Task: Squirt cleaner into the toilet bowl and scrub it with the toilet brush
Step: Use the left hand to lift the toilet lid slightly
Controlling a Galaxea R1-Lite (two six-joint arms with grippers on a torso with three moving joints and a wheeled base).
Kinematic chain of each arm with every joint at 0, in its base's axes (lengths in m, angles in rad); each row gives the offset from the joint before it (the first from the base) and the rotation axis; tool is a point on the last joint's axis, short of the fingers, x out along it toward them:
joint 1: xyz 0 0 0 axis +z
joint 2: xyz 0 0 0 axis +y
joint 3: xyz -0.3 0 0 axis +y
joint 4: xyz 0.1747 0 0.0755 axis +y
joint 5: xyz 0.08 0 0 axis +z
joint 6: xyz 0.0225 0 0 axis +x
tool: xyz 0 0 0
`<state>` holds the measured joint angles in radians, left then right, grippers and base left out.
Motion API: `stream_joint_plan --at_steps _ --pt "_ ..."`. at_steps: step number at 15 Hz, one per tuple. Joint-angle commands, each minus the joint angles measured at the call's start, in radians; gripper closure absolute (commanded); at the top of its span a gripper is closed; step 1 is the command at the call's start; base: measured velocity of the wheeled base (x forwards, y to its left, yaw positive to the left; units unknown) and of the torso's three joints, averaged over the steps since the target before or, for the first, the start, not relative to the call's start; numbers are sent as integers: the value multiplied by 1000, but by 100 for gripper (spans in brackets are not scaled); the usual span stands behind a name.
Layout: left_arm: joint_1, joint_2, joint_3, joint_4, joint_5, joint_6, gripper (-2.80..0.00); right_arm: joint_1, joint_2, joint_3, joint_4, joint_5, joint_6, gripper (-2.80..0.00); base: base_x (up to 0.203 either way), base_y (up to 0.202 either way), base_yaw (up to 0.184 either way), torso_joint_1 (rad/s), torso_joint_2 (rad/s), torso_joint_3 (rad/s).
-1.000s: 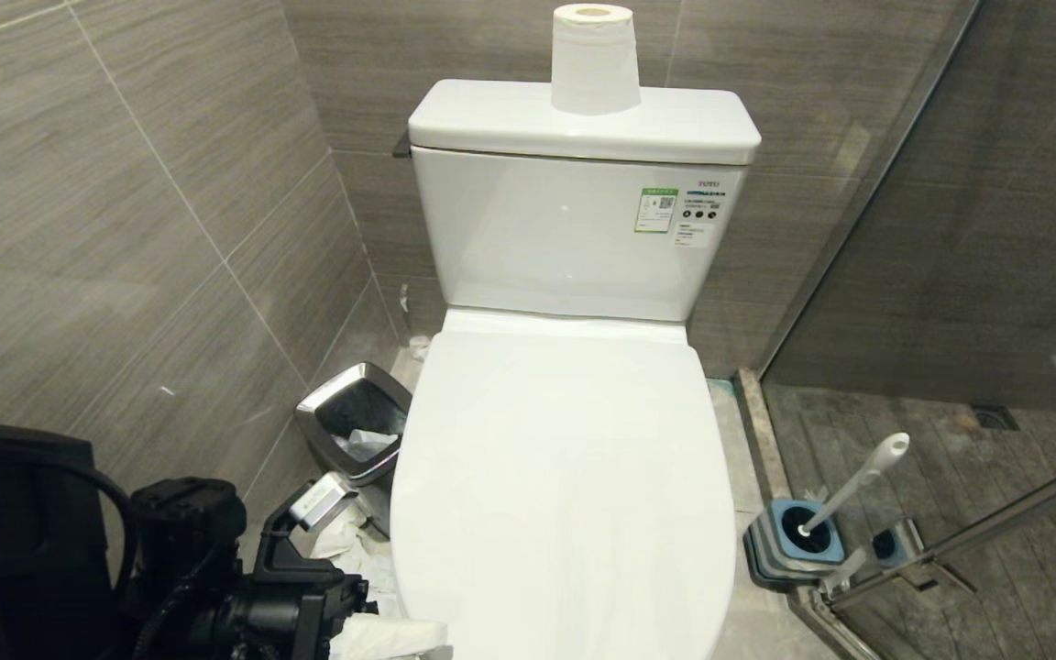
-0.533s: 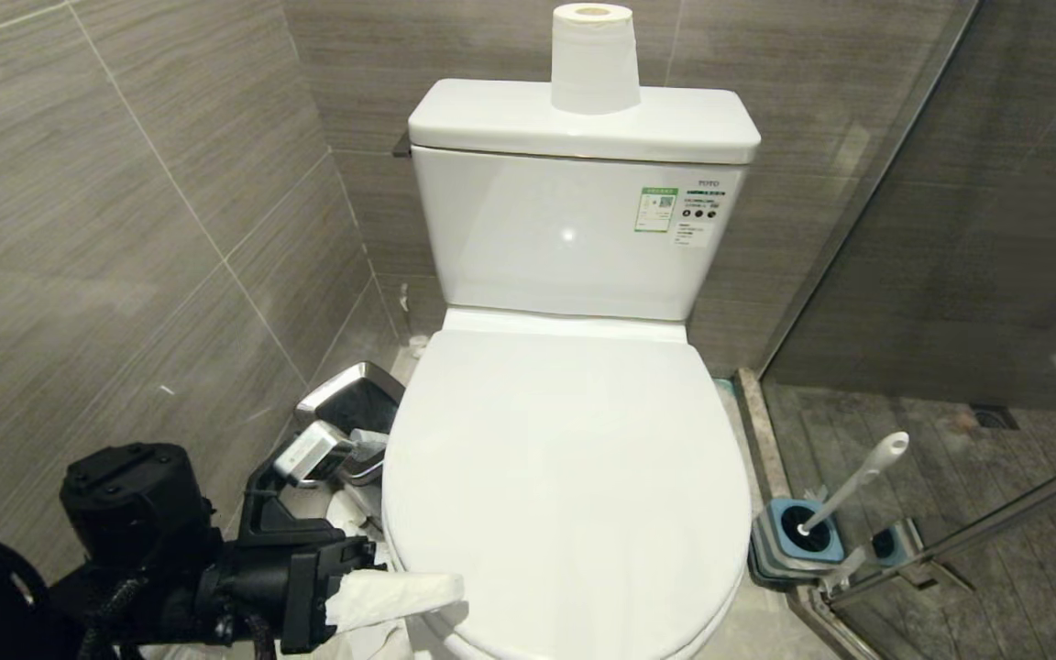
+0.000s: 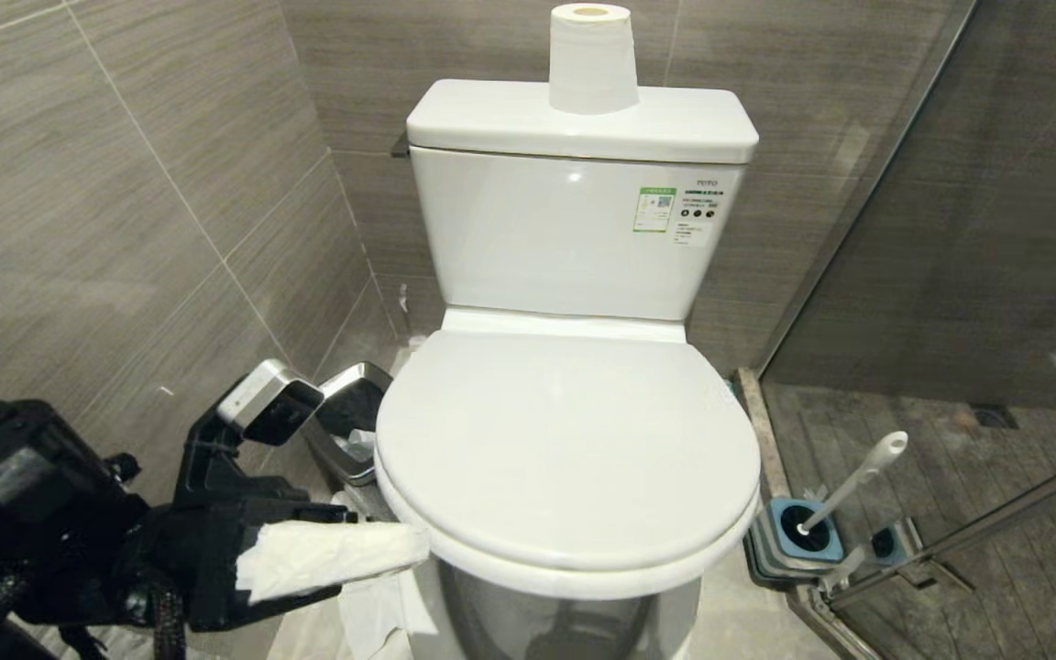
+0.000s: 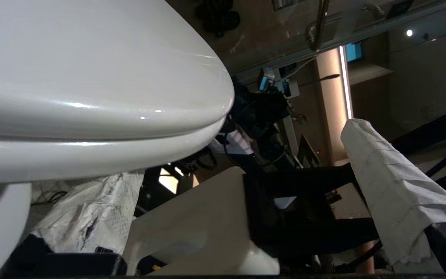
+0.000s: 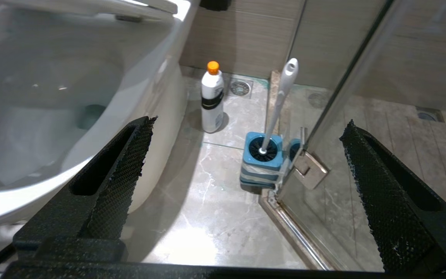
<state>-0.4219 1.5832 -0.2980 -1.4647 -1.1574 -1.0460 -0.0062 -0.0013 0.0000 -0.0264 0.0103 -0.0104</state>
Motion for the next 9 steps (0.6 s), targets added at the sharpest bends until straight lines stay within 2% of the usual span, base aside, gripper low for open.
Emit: stream_joint_plan --at_steps 1,5,9 --pt "-3 -89 -67 64 -8 -32 -280 0 -2 11 -1 0 0 -280 0 0 0 0 0 0" --pt "-6 -69 -219 176 -3 -35 -280 0 -2 11 -1 0 0 -280 0 0 0 0 0 0" --pt "-30 -1 -312 191 24 -28 -280 0 -2 11 -1 0 0 -280 0 0 0 0 0 0"
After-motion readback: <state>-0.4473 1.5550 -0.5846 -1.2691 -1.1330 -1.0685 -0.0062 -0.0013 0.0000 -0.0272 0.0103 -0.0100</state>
